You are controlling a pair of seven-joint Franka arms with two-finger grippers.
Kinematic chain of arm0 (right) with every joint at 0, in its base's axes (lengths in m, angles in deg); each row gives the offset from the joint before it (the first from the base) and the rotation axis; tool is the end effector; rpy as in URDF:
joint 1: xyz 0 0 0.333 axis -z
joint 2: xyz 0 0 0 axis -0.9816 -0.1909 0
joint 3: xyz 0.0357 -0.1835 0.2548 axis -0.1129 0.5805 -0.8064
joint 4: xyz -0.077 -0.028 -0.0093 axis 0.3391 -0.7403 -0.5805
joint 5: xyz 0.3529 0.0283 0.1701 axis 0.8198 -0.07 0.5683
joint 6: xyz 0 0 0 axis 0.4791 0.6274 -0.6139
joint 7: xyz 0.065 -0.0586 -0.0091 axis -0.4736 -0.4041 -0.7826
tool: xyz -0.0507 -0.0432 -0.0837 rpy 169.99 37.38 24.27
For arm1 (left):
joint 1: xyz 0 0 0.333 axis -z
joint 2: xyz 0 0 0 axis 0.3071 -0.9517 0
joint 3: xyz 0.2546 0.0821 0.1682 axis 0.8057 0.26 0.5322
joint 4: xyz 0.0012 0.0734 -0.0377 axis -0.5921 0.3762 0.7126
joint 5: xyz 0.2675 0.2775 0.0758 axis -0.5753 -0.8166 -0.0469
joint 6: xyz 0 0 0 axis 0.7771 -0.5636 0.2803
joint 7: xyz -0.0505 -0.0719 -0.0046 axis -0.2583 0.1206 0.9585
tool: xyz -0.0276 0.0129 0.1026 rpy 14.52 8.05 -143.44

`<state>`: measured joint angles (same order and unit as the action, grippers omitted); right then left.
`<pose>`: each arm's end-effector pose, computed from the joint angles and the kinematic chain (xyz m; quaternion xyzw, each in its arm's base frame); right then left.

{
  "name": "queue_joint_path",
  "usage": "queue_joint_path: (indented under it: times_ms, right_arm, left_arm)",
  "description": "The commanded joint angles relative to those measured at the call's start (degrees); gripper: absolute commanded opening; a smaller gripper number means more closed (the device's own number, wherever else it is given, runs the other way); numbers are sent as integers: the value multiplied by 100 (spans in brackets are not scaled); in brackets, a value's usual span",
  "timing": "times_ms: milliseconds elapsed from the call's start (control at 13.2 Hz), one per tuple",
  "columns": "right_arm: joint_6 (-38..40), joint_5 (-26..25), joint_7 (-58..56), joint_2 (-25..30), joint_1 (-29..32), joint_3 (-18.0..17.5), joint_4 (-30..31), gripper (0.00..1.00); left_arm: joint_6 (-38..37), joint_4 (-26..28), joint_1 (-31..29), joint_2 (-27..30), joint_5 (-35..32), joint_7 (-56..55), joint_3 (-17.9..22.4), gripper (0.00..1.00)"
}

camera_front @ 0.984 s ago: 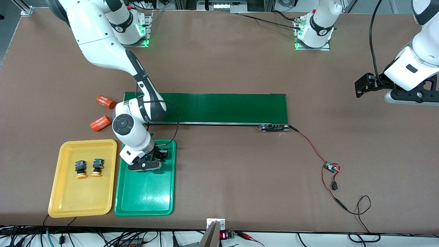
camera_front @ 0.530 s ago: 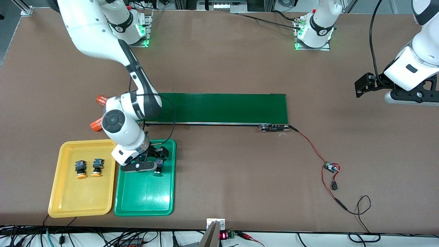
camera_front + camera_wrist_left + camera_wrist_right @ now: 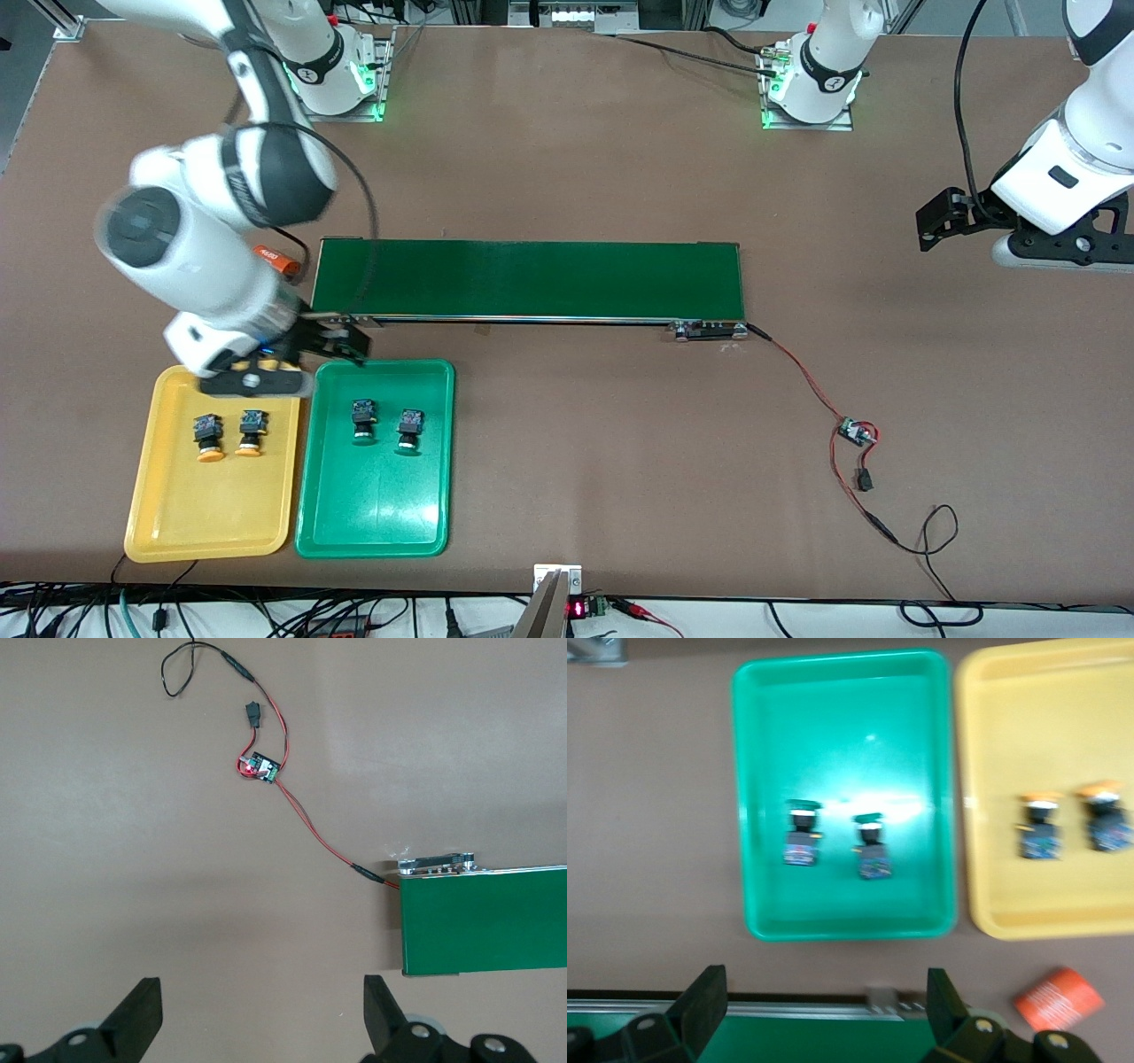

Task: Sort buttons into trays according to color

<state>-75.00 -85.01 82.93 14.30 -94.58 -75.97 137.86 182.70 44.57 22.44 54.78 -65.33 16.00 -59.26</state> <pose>0.6659 0.1565 0.4702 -0.9985 0.0266 -0.0440 0.0169 0.5720 -0.0583 0.5984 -0.9990 0.0325 -0.0011 0.0298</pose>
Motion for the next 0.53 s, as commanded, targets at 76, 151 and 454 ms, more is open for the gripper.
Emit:
queue_joint_path:
  times_ms: [76, 151, 454]
  right_arm:
    - [829, -38, -168, 735, 924, -79, 175, 100]
    - [1119, -20, -335, 902, 1144, -79, 175, 100]
    - [1384, -38, -1466, 1202, 1498, 332, 131, 100]
  left_arm:
    - [-133, -139, 2, -36, -123, -30, -35, 100]
    - [-159, -139, 2, -36, -132, -30, -35, 100]
    - [-159, -139, 2, -36, -132, -30, -35, 100]
